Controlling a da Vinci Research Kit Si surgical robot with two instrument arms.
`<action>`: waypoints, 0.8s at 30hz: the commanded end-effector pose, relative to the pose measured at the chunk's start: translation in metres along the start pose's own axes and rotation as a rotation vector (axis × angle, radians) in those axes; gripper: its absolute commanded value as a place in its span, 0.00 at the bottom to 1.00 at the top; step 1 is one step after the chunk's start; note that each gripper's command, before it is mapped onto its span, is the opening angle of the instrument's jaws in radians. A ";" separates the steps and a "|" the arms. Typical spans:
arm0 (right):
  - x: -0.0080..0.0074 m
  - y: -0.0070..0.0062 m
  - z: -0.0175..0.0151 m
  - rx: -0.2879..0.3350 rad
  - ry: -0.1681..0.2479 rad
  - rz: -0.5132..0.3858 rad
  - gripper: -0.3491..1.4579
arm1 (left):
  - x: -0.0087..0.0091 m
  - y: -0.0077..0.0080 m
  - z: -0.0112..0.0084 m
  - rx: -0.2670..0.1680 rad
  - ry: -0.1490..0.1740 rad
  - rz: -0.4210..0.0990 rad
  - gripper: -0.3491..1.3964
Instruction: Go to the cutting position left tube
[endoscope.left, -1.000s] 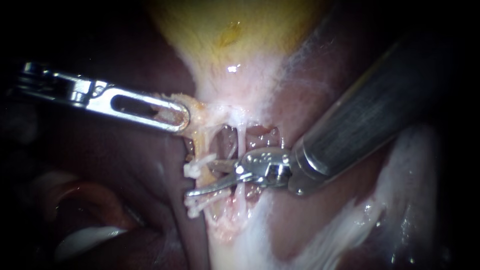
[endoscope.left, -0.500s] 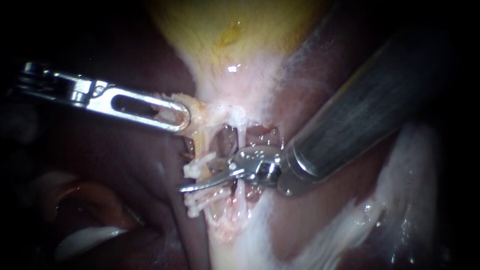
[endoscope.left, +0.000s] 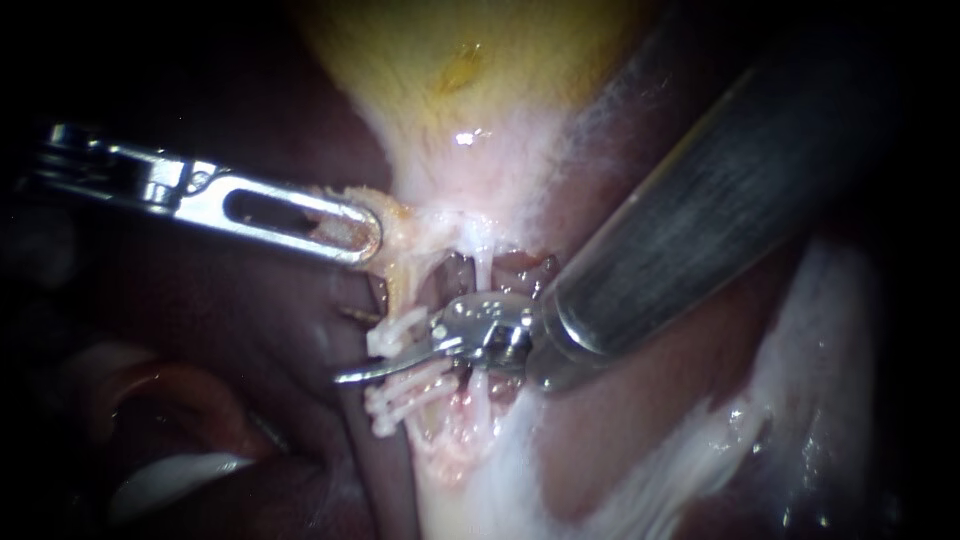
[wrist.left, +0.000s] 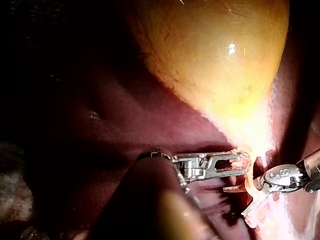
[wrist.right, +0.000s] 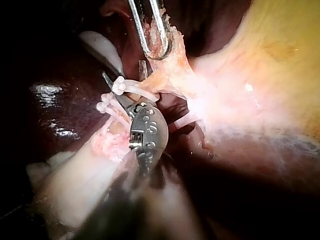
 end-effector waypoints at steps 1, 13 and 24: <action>0.0001 0.0000 0.0001 0.000 0.002 0.000 0.98 | 0.0000 0.0000 0.0000 0.000 0.000 0.000 0.00; 0.0005 0.0002 0.0008 0.001 0.005 -0.001 0.98 | 0.0000 0.0000 0.0000 0.000 0.000 0.000 0.00; 0.0005 0.0002 0.0007 0.001 0.005 -0.001 0.98 | 0.0000 0.0000 -0.0001 0.000 0.000 0.000 0.00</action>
